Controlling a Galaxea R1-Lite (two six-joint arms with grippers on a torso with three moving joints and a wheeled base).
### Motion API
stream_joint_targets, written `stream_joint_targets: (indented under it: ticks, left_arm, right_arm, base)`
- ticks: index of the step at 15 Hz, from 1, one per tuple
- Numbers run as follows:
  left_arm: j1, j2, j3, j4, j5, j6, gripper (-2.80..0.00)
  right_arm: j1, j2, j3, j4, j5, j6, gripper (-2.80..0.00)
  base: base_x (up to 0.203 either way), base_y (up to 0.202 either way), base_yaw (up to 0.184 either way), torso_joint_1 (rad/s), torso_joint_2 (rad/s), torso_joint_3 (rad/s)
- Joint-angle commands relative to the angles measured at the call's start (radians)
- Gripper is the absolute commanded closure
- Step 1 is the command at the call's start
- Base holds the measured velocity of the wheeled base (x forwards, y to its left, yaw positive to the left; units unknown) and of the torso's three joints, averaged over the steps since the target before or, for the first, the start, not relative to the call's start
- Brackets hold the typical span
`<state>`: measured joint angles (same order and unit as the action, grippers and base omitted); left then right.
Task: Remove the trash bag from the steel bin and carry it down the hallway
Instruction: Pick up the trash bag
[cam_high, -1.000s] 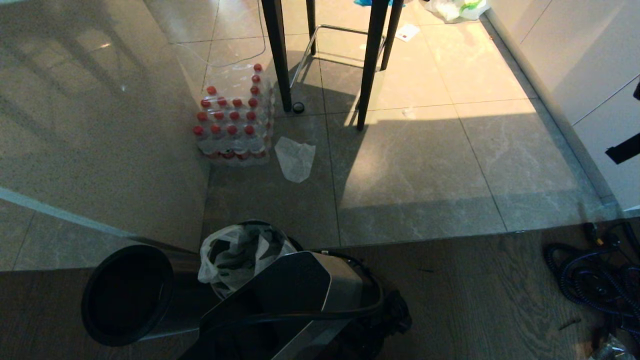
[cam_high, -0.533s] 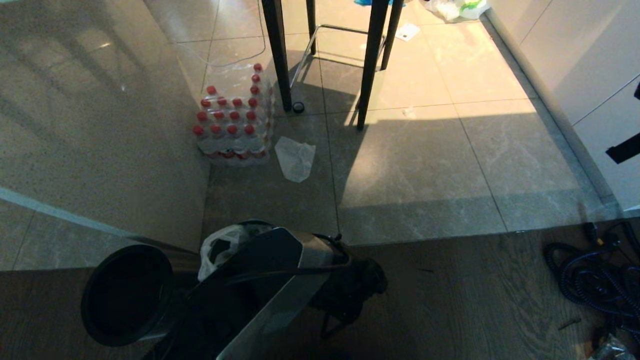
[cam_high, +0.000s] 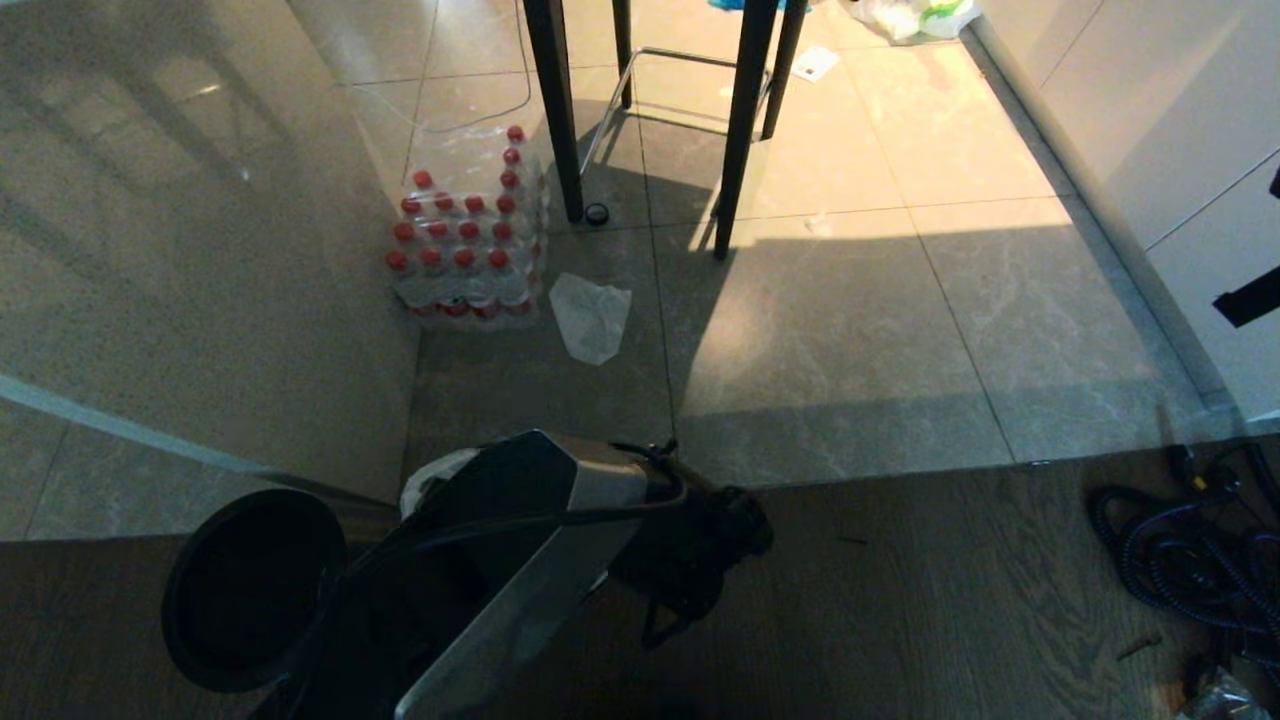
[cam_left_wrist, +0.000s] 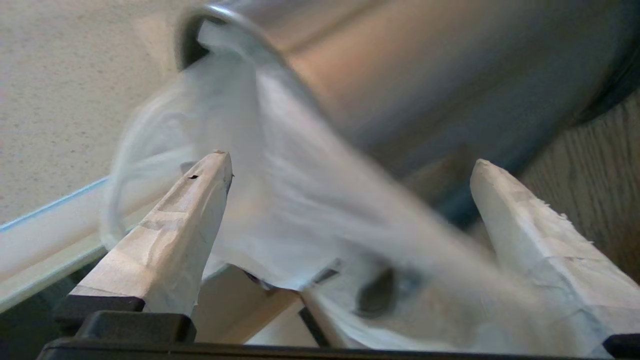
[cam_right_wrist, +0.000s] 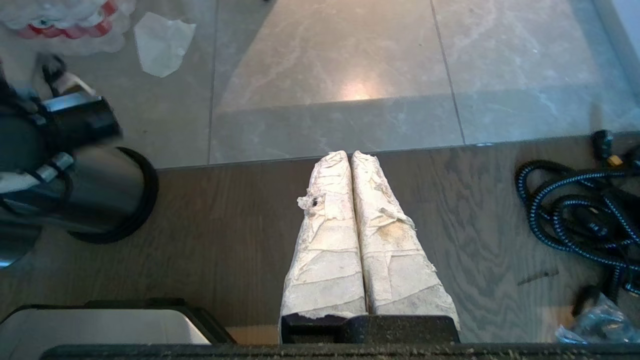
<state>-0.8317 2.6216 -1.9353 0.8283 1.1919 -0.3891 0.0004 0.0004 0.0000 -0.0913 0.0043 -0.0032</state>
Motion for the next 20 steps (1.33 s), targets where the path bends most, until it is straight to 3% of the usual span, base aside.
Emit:
stream_joint_targets:
  ticks: [1, 8, 13, 20]
  left_arm:
    - [0.004, -0.057, 0.001, 0.005, 0.006, -0.006, -2.8]
    - [0.046, -0.117, 0.008, 0.028, 0.004, -0.026, -2.8]
    - [0.104, -0.167, 0.037, 0.136, 0.006, -0.059, -2.8]
    - [0.085, -0.215, 0.082, 0.289, 0.003, -0.121, -2.8]
  right_arm:
    - [0.001, 0.0, 0.037, -0.001, 0.0, -0.001, 0.0]
    - [0.001, 0.0, 0.037, -0.001, 0.0, -0.001, 0.0]
    - [0.001, 0.0, 0.037, -0.001, 0.0, -0.001, 0.0]
    - [0.001, 0.0, 0.037, -0.002, 0.0, 0.0, 0.0]
  base:
    - [0.0, 0.0, 0.0, 0.0, 0.0, 0.0]
    - [0.0, 0.0, 0.0, 0.0, 0.0, 0.0]
    - [0.0, 0.0, 0.0, 0.0, 0.0, 0.0]
    - [0.0, 0.0, 0.0, 0.0, 0.0, 0.0]
